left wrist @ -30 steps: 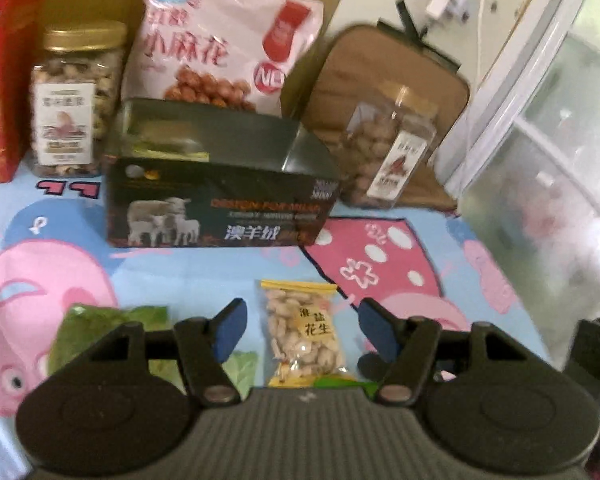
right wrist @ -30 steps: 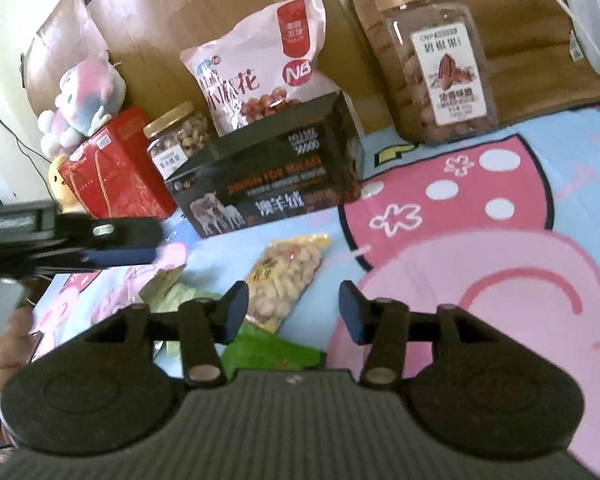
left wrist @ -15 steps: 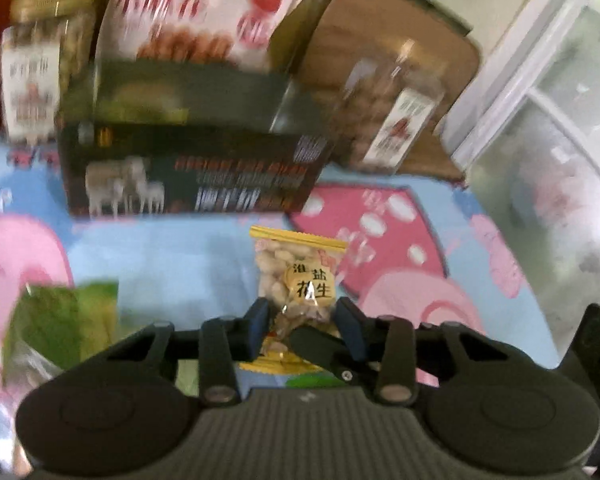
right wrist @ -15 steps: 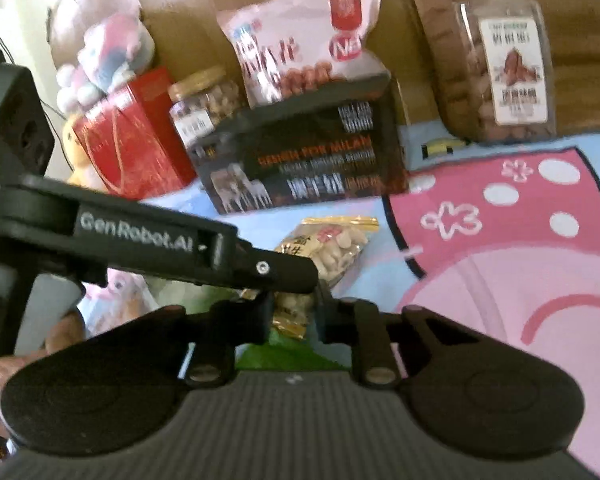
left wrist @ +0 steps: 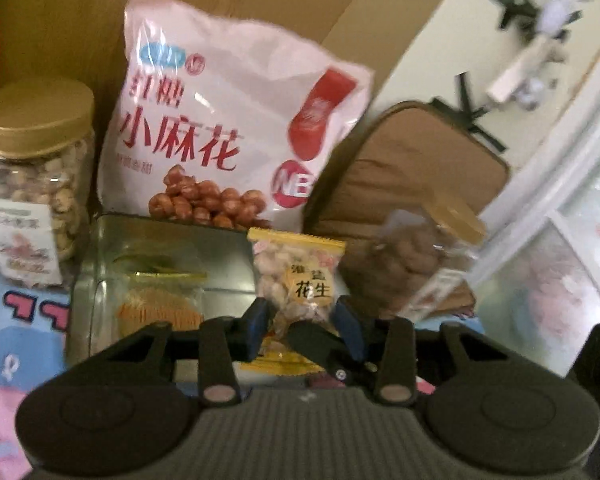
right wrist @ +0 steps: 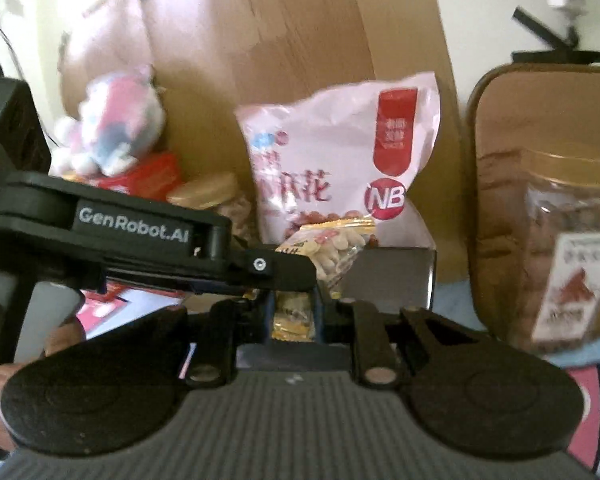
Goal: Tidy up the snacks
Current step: 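Grasp the peanut bag with the left tool and drop it into the black box, then grasp the sunflower-seed bag with the left tool and lift it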
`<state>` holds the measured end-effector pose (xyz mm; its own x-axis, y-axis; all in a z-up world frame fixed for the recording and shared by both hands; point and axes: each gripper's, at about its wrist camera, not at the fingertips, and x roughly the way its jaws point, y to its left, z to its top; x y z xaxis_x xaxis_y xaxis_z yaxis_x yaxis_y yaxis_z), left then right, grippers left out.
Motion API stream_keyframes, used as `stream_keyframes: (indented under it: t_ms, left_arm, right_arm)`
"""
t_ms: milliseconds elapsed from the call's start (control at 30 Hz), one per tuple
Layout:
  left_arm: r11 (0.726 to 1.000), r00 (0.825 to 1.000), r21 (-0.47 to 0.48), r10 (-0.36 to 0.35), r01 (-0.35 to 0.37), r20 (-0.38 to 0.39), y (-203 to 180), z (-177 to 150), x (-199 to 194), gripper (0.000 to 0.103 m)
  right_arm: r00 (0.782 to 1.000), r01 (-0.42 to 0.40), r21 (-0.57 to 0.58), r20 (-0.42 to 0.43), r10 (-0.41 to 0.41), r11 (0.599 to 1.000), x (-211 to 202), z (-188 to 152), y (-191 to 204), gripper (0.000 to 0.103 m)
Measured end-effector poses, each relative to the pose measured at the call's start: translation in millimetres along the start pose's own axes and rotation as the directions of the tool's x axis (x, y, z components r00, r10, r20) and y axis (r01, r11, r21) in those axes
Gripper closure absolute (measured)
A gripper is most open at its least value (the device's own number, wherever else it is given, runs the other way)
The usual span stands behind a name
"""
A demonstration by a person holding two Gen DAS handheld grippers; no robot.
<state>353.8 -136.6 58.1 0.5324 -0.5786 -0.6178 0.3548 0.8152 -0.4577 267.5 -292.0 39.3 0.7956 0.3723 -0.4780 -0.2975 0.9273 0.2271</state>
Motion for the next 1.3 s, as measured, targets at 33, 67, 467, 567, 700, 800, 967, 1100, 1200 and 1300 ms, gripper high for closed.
stream_keyframes:
  t_ms: [33, 67, 467, 567, 700, 800, 967, 1100, 1200, 1300]
  left_arm:
    - [1.000, 1.000, 0.001, 0.009, -0.009, -0.011, 2.5, 1.7, 11.0, 0.059]
    - [1.000, 1.000, 0.000, 0.017, -0.017, -0.026, 4.9, 2.1, 19.6, 0.057]
    - [0.998, 0.995, 0.048, -0.043, 0.039, 0.093, 20.4, -49.1, -111.4, 0.055]
    - [0.995, 0.993, 0.071, 0.059, -0.066, 0.100, 39.2, -85.1, -148.7, 0.055]
    - [0.992, 0.991, 0.006, 0.125, -0.125, 0.049, 76.8, -128.0, -174.5, 0.055]
    - [0.993, 0.993, -0.028, 0.114, -0.113, 0.016, 94.9, -148.4, -178.1, 0.055]
    - [0.997, 0.997, -0.029, 0.077, -0.077, -0.031, 103.1, -166.7, -163.2, 0.032]
    - [0.998, 0.995, -0.031, 0.050, -0.053, -0.081, 105.6, -176.0, -141.8, 0.030]
    - [0.998, 0.996, -0.016, 0.061, -0.062, -0.061, 102.8, -179.8, -135.7, 0.049]
    - [0.998, 0.998, -0.040, 0.042, -0.044, -0.041, 101.3, -178.0, -142.0, 0.053]
  right_arm:
    - [1.000, 0.025, -0.009, -0.016, -0.025, 1.000, 10.6, 0.3, -2.8, 0.077]
    - [0.998, 0.057, -0.021, -0.025, -0.057, 0.998, 17.5, -0.4, -3.5, 0.076]
    - [0.998, -0.012, 0.108, 0.060, 0.006, 0.994, -74.2, -34.5, -10.0, 0.059]
    - [0.994, -0.106, 0.173, 0.009, 0.106, 0.979, -90.8, -59.8, -0.4, 0.059]
    - [0.979, -0.175, 0.171, -0.075, 0.189, 0.970, -91.2, -89.6, 32.7, 0.059]
    - [0.953, -0.239, 0.151, -0.151, 0.262, 0.959, -85.4, -108.5, 64.7, 0.059]
    - [0.938, -0.203, 0.117, -0.262, 0.227, 0.972, -67.8, -123.4, 98.8, 0.059]
    - [0.926, -0.134, 0.132, -0.335, 0.172, 0.982, -48.8, -125.7, 98.6, 0.059]
    - [0.919, -0.157, 0.178, -0.334, 0.210, 0.971, -44.6, -125.1, 95.5, 0.063]
    - [0.927, -0.165, 0.137, -0.315, 0.201, 0.977, -46.5, -122.3, 106.7, 0.074]
